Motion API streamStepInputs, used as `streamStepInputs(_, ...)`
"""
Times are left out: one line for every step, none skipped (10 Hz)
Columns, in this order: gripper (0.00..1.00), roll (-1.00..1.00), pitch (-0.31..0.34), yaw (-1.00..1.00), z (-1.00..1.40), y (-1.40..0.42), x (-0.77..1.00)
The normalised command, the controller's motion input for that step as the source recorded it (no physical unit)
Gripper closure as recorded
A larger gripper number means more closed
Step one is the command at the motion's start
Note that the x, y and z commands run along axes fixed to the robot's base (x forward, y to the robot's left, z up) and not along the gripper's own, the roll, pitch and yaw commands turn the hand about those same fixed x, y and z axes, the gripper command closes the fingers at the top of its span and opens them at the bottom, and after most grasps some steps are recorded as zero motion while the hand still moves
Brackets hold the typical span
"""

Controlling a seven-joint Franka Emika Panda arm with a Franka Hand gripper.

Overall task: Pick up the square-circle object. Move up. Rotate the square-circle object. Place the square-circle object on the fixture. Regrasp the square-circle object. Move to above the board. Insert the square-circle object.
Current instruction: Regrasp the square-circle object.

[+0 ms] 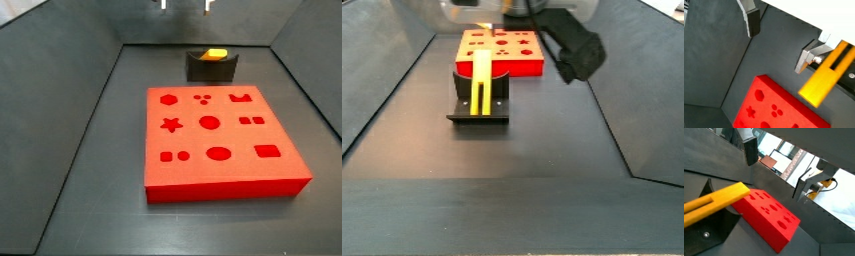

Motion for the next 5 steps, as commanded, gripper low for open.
streamStepInputs(0.0, 0.81, 0.011, -1.0, -0.82, -1.0, -0.51)
streamStepInputs(0.0, 0.81, 0.007, -1.0, -0.81, -1.0, -0.39)
streamStepInputs(0.0, 0.81, -0.03, -1.0, -0.61, -0.97, -0.16)
streamStepInputs(0.0, 0.8, -0.048, -1.0, -0.44, -0.84, -0.08)
streamStepInputs(0.0, 0.79, -0.081, -1.0, -0.22, -0.53, -0.02)
